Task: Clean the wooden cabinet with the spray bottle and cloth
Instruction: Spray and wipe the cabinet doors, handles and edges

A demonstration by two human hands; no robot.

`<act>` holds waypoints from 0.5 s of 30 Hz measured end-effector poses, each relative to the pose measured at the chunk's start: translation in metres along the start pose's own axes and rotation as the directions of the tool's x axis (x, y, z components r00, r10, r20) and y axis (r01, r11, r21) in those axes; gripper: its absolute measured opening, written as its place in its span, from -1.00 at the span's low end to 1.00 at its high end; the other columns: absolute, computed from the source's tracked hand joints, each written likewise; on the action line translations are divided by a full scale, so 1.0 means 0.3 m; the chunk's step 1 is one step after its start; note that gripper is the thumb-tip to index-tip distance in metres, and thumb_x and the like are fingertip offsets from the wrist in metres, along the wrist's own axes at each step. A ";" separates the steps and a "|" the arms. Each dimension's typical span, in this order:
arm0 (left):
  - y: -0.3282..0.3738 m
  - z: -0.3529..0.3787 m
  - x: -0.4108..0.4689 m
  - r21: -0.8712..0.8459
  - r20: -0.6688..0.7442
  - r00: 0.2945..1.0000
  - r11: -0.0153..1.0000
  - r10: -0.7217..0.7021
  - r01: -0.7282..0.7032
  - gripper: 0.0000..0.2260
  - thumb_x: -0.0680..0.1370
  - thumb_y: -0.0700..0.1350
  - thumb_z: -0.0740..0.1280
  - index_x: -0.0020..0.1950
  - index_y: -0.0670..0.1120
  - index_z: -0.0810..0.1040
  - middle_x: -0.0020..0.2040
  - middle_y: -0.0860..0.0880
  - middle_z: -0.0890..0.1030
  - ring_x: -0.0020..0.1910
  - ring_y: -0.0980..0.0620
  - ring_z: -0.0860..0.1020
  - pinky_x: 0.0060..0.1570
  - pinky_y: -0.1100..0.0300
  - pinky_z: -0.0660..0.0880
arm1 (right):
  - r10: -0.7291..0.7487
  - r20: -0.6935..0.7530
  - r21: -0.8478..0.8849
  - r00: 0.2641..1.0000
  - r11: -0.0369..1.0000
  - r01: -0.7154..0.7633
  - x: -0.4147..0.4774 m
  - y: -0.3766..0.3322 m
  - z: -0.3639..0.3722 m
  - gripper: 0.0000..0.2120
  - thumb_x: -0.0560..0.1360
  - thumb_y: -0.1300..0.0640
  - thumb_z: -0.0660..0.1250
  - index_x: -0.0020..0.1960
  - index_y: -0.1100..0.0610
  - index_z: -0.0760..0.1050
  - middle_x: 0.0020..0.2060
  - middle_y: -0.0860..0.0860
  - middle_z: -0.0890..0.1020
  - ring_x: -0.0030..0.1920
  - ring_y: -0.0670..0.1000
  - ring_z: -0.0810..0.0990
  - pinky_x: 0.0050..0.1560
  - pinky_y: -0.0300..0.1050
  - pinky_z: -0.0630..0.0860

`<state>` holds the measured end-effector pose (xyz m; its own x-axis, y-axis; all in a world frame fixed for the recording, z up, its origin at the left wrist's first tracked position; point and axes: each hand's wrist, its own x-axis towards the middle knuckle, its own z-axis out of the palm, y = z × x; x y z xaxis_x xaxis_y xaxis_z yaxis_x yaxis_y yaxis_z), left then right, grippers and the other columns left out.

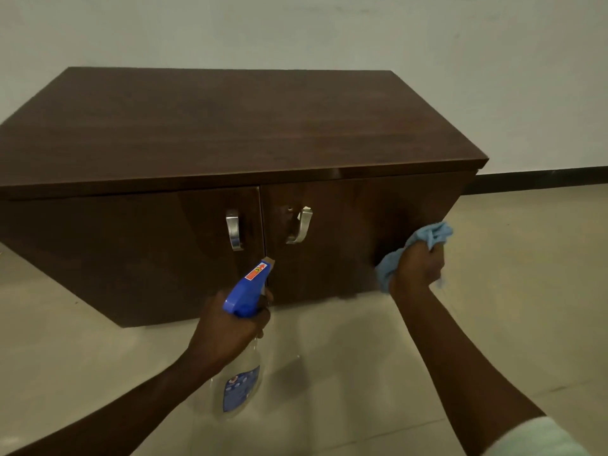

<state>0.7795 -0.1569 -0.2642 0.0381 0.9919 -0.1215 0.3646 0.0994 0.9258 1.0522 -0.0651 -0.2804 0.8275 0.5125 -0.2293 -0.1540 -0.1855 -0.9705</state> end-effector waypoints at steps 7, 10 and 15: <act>0.050 0.075 0.021 -0.046 -0.007 0.998 0.997 0.058 -0.059 -0.84 0.42 -0.24 0.42 -0.13 0.00 0.53 -0.28 -0.10 0.61 -0.40 -0.02 0.60 -0.35 0.23 0.57 | -0.030 0.116 -0.088 0.993 0.995 0.040 -0.232 0.037 0.081 -0.62 0.60 0.13 0.19 0.36 0.24 0.28 0.26 0.23 0.47 0.21 0.20 0.49 0.21 0.02 0.44; 0.055 0.079 0.019 -0.039 -0.052 0.995 0.995 0.087 -0.089 -0.87 0.41 -0.20 0.43 -0.14 -0.03 0.53 -0.34 -0.09 0.60 -0.41 0.01 0.61 -0.34 0.21 0.58 | -0.004 0.338 0.071 0.941 0.997 -0.022 -0.304 0.034 0.100 -0.60 0.57 -0.06 0.22 0.31 0.14 0.35 0.19 0.08 0.54 0.12 0.06 0.58 0.13 -0.06 0.49; 0.038 0.039 -0.007 -0.126 -0.135 0.988 0.988 0.072 -0.089 -0.87 0.42 -0.25 0.42 -0.14 -0.04 0.55 -0.32 -0.11 0.59 -0.39 -0.03 0.59 -0.36 0.24 0.56 | -0.283 0.330 0.212 0.901 0.952 0.221 -0.329 -0.123 0.019 -0.79 0.60 -0.03 0.18 0.20 -0.01 0.43 -0.02 -0.13 0.60 -0.04 -0.21 0.59 -0.12 -0.37 0.47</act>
<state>0.7945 -0.1588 -0.2576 -0.0612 0.9981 -0.0050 0.2394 0.0196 0.9707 0.9731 -0.1043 -0.2224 0.6105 0.7909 0.0434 -0.0783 0.1148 -0.9903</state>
